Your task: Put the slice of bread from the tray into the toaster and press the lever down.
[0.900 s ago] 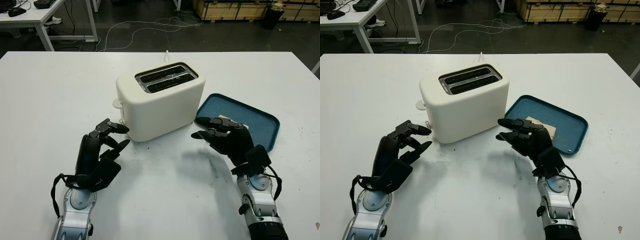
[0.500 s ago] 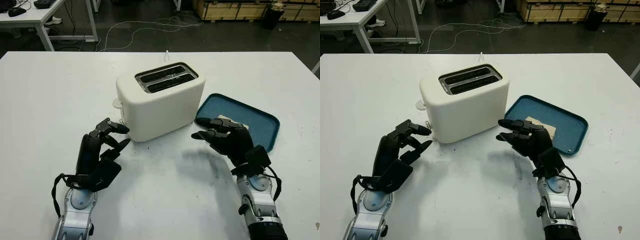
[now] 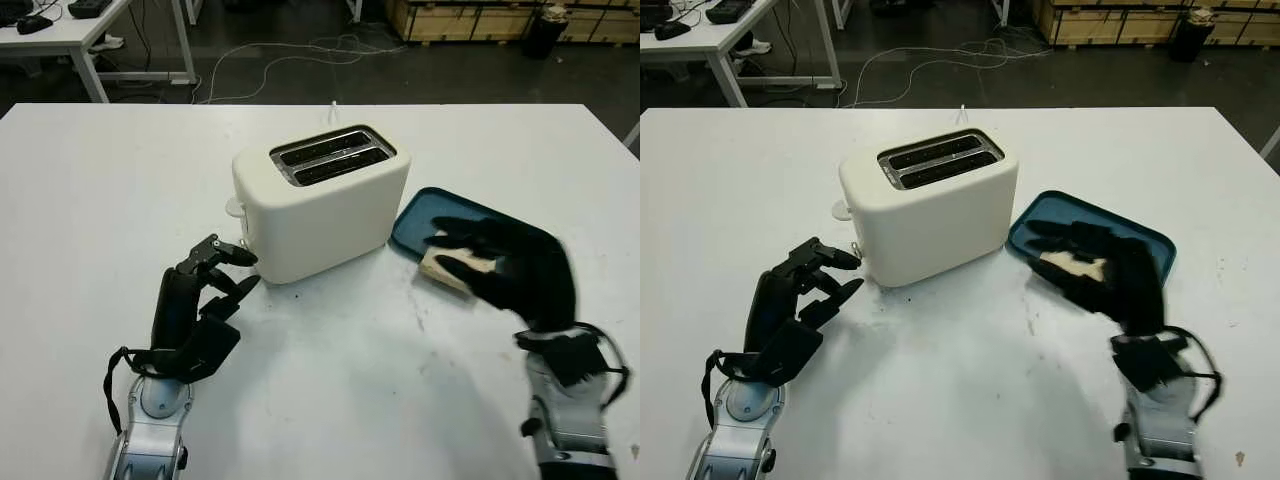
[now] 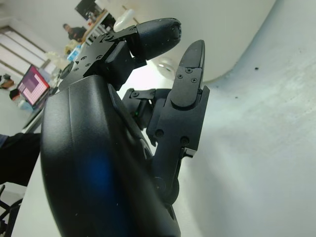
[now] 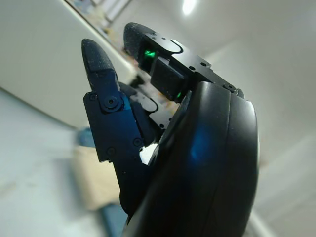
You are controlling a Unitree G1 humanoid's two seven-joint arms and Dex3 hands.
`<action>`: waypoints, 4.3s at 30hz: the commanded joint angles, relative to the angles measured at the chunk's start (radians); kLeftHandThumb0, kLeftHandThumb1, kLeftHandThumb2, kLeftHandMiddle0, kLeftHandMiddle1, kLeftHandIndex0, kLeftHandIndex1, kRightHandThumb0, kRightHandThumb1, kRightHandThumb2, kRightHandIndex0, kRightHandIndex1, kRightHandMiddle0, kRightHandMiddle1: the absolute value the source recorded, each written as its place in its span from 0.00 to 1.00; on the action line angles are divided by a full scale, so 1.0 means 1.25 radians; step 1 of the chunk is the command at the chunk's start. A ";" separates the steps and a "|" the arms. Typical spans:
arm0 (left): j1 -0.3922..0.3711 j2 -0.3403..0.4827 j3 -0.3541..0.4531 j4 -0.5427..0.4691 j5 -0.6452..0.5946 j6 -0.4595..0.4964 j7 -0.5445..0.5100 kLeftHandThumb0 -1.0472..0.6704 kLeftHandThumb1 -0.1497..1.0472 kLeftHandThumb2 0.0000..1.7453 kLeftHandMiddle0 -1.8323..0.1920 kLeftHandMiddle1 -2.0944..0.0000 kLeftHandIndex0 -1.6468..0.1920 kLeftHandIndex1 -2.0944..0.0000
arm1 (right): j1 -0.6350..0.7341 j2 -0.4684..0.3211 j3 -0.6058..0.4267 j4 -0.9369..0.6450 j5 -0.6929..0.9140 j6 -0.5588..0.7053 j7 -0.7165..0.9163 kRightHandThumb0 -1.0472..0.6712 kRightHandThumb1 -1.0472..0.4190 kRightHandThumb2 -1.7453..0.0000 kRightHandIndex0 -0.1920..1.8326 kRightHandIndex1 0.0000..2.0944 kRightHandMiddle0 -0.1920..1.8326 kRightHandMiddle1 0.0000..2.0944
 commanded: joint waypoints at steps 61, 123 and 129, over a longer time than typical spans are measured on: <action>-0.021 0.013 -0.002 -0.010 0.002 -0.007 -0.011 0.42 0.89 0.08 0.60 0.23 0.59 0.42 | -0.250 -0.414 0.434 0.637 -0.710 -0.001 -0.777 0.24 0.16 1.00 0.29 0.02 0.32 0.01; -0.006 0.016 -0.003 -0.015 -0.014 -0.029 -0.018 0.43 0.89 0.06 0.59 0.24 0.59 0.42 | -0.349 -0.372 0.634 0.694 -0.826 0.214 -1.045 0.30 0.09 0.93 0.45 0.83 0.36 0.76; -0.005 0.012 -0.004 -0.014 -0.019 -0.028 -0.022 0.43 0.89 0.06 0.60 0.24 0.59 0.42 | -0.400 -0.390 0.626 0.706 -0.820 0.183 -1.122 0.31 0.09 0.86 0.44 0.83 0.33 0.79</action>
